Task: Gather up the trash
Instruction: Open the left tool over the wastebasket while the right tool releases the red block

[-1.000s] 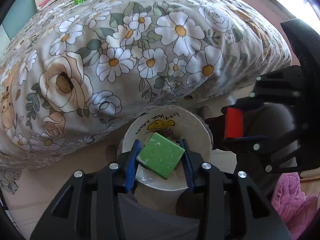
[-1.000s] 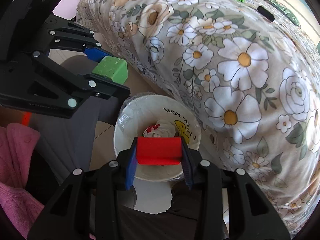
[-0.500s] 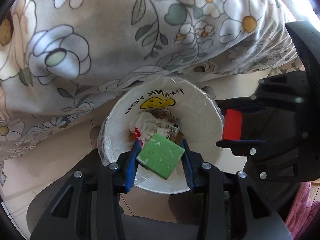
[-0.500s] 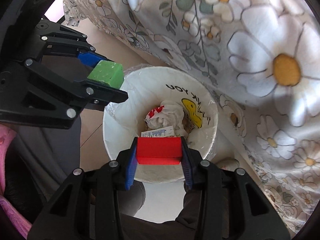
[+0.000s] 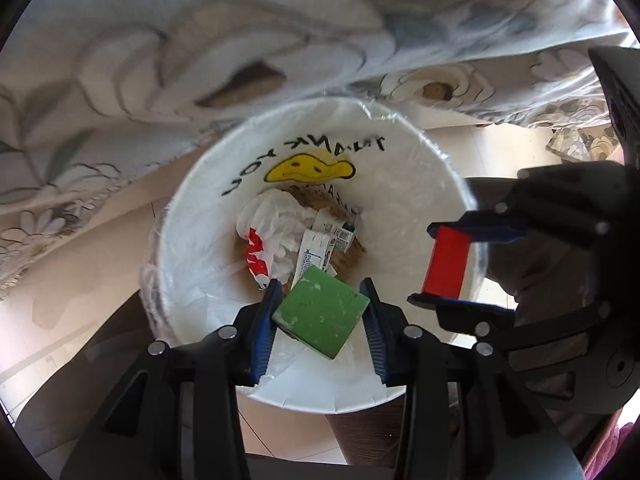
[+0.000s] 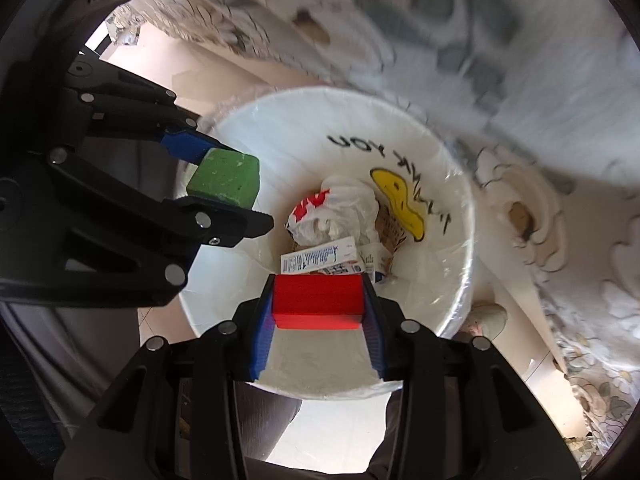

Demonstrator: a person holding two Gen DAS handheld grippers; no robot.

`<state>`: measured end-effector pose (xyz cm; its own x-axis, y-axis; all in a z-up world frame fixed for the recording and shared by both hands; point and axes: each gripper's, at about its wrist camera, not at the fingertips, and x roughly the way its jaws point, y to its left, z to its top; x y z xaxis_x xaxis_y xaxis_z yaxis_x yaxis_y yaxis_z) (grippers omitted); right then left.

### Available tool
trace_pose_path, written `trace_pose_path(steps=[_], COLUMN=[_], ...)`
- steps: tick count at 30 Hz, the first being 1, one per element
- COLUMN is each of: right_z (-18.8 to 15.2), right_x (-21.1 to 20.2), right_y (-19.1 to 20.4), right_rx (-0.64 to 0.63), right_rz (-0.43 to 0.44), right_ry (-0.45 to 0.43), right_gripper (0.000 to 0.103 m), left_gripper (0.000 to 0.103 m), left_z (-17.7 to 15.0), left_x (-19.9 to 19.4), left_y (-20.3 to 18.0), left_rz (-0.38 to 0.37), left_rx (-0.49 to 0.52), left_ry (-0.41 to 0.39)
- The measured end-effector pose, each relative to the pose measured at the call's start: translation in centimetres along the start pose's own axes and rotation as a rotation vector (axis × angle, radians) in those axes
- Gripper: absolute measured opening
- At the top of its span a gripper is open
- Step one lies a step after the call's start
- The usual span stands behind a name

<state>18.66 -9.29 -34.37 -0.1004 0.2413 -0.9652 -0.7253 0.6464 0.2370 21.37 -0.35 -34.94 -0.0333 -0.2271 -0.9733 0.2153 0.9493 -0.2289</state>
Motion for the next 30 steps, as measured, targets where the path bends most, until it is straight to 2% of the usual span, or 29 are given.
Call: trace_pose_path(steps=[8, 12, 14, 15, 17, 30], right_z=[0.3, 0.5, 0.7, 0.8, 0.8, 0.7], right_x=[2.8, 4.2, 4.6, 4.8, 4.9, 3.7], right_y=[-0.4, -0.9, -1.1, -1.2, -1.3, -1.5], right_rx=[0.019, 0.026, 0.033, 0.042, 0.048, 0.058], right_rz=[0.024, 0.017, 0.019, 0.006, -0.002, 0.018], right_ry=[0.04, 0.054, 0.071, 0.072, 0.062, 0.037], right_gripper=[0.041, 0.041, 0.043, 0.052, 0.058, 0.058], left_gripper=[0.043, 0.043, 0.056, 0.063, 0.063, 0.063], left_z=[0.7, 1.1, 1.2, 1.3, 1.4, 1.4], left_x=[2.6, 3.3, 3.5, 3.4, 3.5, 3.1], left_y=[0.2, 0.7, 0.8, 0.9, 0.9, 0.9], left_rz=[-0.005, -0.039, -0.052, -0.048, -0.053, -0.044], left_rx=[-0.006, -0.04, -0.052, -0.055, -0.056, -0.061], left_ry=[0.055, 0.086, 0.084, 0.074, 0.07, 0.07])
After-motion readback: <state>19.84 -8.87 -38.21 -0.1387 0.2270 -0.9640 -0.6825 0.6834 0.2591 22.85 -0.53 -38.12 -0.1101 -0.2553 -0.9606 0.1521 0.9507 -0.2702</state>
